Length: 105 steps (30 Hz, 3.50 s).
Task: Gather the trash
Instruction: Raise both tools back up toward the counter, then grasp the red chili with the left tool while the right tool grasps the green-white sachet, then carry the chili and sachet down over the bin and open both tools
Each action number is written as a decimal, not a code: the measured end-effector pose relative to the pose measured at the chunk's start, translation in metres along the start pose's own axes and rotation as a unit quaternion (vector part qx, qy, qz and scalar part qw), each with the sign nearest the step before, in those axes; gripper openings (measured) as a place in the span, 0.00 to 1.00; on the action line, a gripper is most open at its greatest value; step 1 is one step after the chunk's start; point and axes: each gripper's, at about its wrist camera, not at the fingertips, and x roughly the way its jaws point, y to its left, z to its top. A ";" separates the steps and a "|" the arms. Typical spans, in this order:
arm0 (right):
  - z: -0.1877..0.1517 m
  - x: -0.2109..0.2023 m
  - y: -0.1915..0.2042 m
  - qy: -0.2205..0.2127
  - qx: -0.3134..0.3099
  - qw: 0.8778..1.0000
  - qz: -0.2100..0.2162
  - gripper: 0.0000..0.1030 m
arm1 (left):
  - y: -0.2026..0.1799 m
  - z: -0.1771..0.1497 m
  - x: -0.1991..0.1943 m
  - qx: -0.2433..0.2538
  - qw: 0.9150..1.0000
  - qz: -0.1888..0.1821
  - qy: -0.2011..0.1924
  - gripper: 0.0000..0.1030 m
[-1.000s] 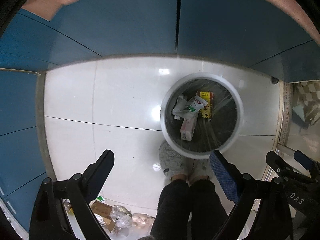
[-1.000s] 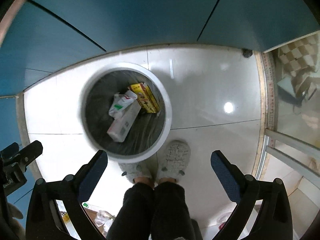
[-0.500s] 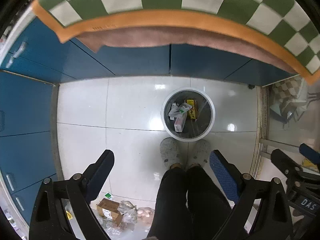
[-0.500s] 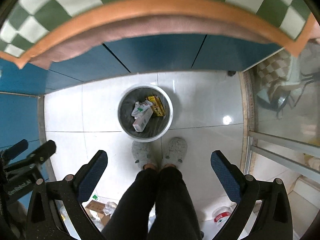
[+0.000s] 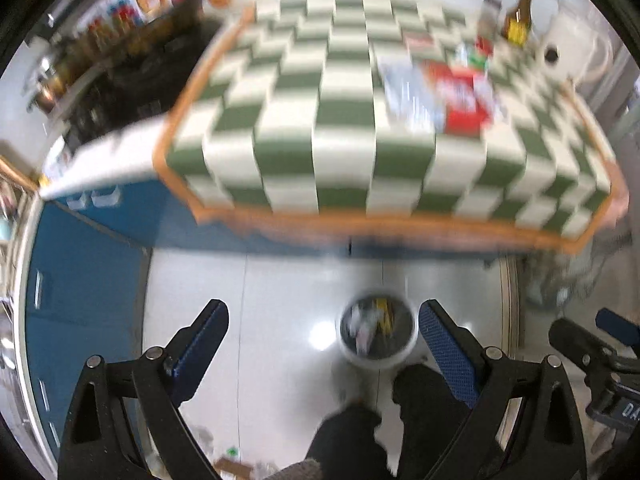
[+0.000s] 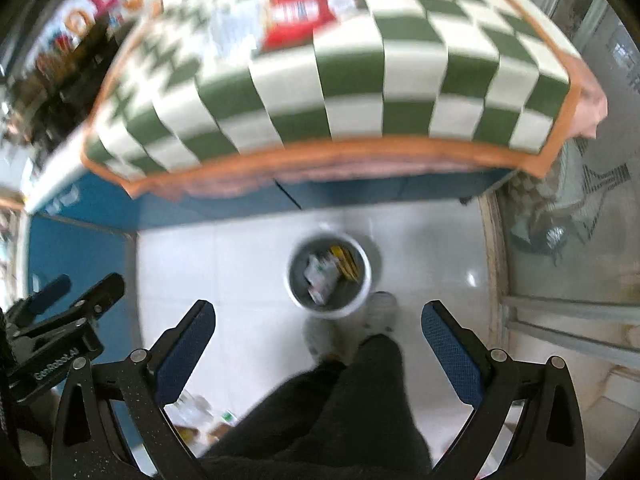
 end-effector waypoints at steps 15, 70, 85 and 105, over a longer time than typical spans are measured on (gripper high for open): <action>0.288 0.011 -0.072 -0.056 0.059 0.996 0.037 1.00 | -0.074 0.258 0.057 0.048 0.995 0.068 -0.049 1.00; 0.365 -0.001 -0.008 -0.186 -0.067 0.980 0.036 0.05 | -0.075 0.268 0.012 -0.050 0.997 -0.023 -0.051 0.07; 0.096 -0.034 -0.005 -0.143 0.003 0.989 0.028 0.05 | -0.044 0.067 -0.007 0.008 0.996 -0.081 0.031 0.07; -0.110 0.462 -0.125 0.151 0.071 0.985 0.037 0.05 | -0.094 -0.180 0.458 -0.064 0.924 -0.134 0.352 0.07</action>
